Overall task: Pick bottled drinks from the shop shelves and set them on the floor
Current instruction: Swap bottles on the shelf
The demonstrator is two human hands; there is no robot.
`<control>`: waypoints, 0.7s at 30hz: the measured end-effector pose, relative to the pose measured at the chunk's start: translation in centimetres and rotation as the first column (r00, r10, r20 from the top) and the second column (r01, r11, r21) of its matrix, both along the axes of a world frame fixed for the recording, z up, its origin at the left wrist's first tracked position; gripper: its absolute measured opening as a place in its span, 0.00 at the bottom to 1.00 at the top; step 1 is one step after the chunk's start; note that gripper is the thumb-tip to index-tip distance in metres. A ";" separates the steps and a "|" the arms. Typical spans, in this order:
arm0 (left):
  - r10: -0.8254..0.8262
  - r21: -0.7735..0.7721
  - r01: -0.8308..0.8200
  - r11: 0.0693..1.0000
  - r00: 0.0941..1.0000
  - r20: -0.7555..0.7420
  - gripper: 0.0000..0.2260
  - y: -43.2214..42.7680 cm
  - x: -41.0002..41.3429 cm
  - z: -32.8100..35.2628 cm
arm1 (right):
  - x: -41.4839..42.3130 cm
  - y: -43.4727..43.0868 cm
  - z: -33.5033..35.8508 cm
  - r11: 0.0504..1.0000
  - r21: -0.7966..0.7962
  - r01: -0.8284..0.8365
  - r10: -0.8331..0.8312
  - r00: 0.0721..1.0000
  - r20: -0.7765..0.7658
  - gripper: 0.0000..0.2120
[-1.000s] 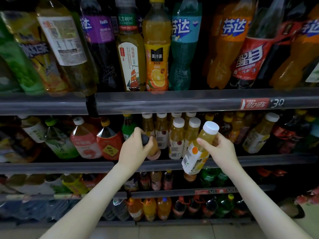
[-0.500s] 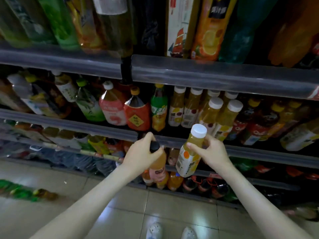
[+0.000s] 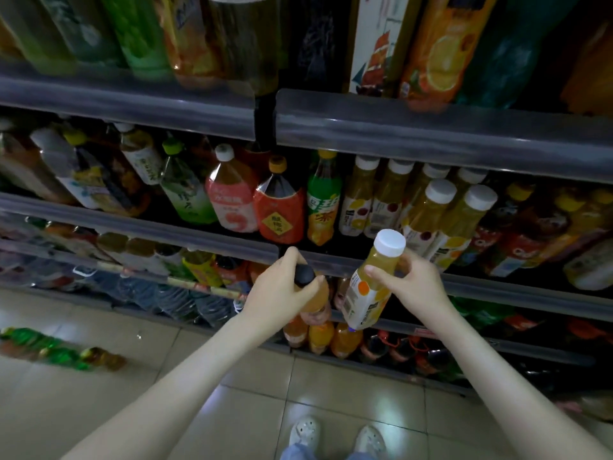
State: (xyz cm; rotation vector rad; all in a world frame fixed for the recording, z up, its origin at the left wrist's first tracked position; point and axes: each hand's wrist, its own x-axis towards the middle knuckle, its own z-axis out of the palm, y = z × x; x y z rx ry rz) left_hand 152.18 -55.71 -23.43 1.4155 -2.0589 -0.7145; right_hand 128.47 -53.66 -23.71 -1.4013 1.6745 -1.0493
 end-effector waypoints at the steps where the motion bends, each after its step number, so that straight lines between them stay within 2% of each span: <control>1: -0.028 0.012 0.027 1.000 1.000 0.011 0.14 -0.2 -0.4 0.1 | -0.2 0.1 0.2 1.000 -0.006 0.007 -0.007 1.000 -0.006 0.13; 7: -0.092 0.125 0.079 0.989 0.990 0.107 0.14 1.0 -2.0 -3.1 | -0.6 1.4 -1.7 1.000 0.025 0.016 -0.016 1.000 -0.021 0.19; 10: -0.059 0.180 0.035 0.983 0.990 0.131 0.14 3.0 -2.1 -5.7 | -0.6 2.8 -4.1 0.997 0.072 -0.005 0.005 1.000 0.009 0.17; 13: 0.034 0.284 -0.075 0.956 0.989 0.147 0.14 5.6 -1.8 -9.0 | -0.5 4.2 -7.4 0.989 0.131 -0.066 0.062 0.997 0.037 0.14; 16: 0.116 0.361 -0.176 0.916 0.976 0.182 0.14 8.6 -1.6 -13.9 | -0.2 5.6 -12.0 0.972 0.207 -0.108 0.100 0.994 0.048 0.13; 21: 0.158 0.519 -0.282 0.807 0.949 0.271 0.13 12.2 -0.9 -25.7 | 1.7 7.5 -23.0 0.936 0.319 -0.150 0.147 0.989 0.034 0.12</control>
